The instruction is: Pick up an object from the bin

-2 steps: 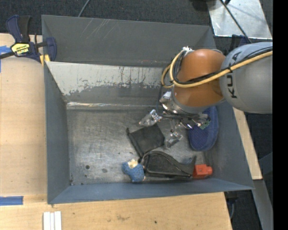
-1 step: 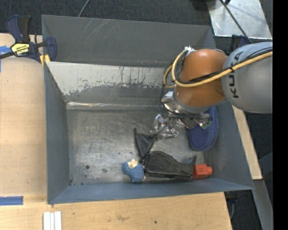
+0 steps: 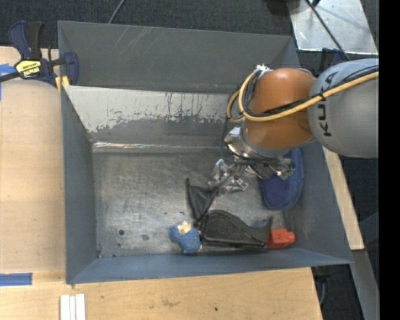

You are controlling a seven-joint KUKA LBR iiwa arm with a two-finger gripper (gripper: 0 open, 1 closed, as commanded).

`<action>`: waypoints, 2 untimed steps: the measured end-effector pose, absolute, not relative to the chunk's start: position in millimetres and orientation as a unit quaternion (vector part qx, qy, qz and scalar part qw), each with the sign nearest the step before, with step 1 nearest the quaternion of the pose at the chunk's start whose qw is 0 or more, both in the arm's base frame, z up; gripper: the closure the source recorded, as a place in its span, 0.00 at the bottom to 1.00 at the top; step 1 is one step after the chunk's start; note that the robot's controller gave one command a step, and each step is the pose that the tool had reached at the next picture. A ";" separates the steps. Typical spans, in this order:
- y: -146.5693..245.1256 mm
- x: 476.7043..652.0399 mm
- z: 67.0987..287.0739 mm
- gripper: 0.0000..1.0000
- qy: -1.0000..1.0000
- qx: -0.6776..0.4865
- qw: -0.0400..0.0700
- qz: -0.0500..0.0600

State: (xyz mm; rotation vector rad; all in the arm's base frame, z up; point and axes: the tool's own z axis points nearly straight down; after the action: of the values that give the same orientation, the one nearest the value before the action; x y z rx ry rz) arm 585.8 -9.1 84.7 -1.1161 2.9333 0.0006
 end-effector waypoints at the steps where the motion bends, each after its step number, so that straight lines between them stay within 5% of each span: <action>1: -4.5 586.3 77.9 1.00 0.939 -0.343 0.001 -0.003; 2: -4.6 586.3 78.0 1.00 0.939 -0.343 0.001 -0.003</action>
Offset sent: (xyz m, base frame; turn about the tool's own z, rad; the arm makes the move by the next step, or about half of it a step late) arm -0.0039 0.0081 -0.0147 0.0248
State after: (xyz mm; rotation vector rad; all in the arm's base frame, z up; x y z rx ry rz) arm 586.3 -4.6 78.0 -1.0782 2.9486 -0.0108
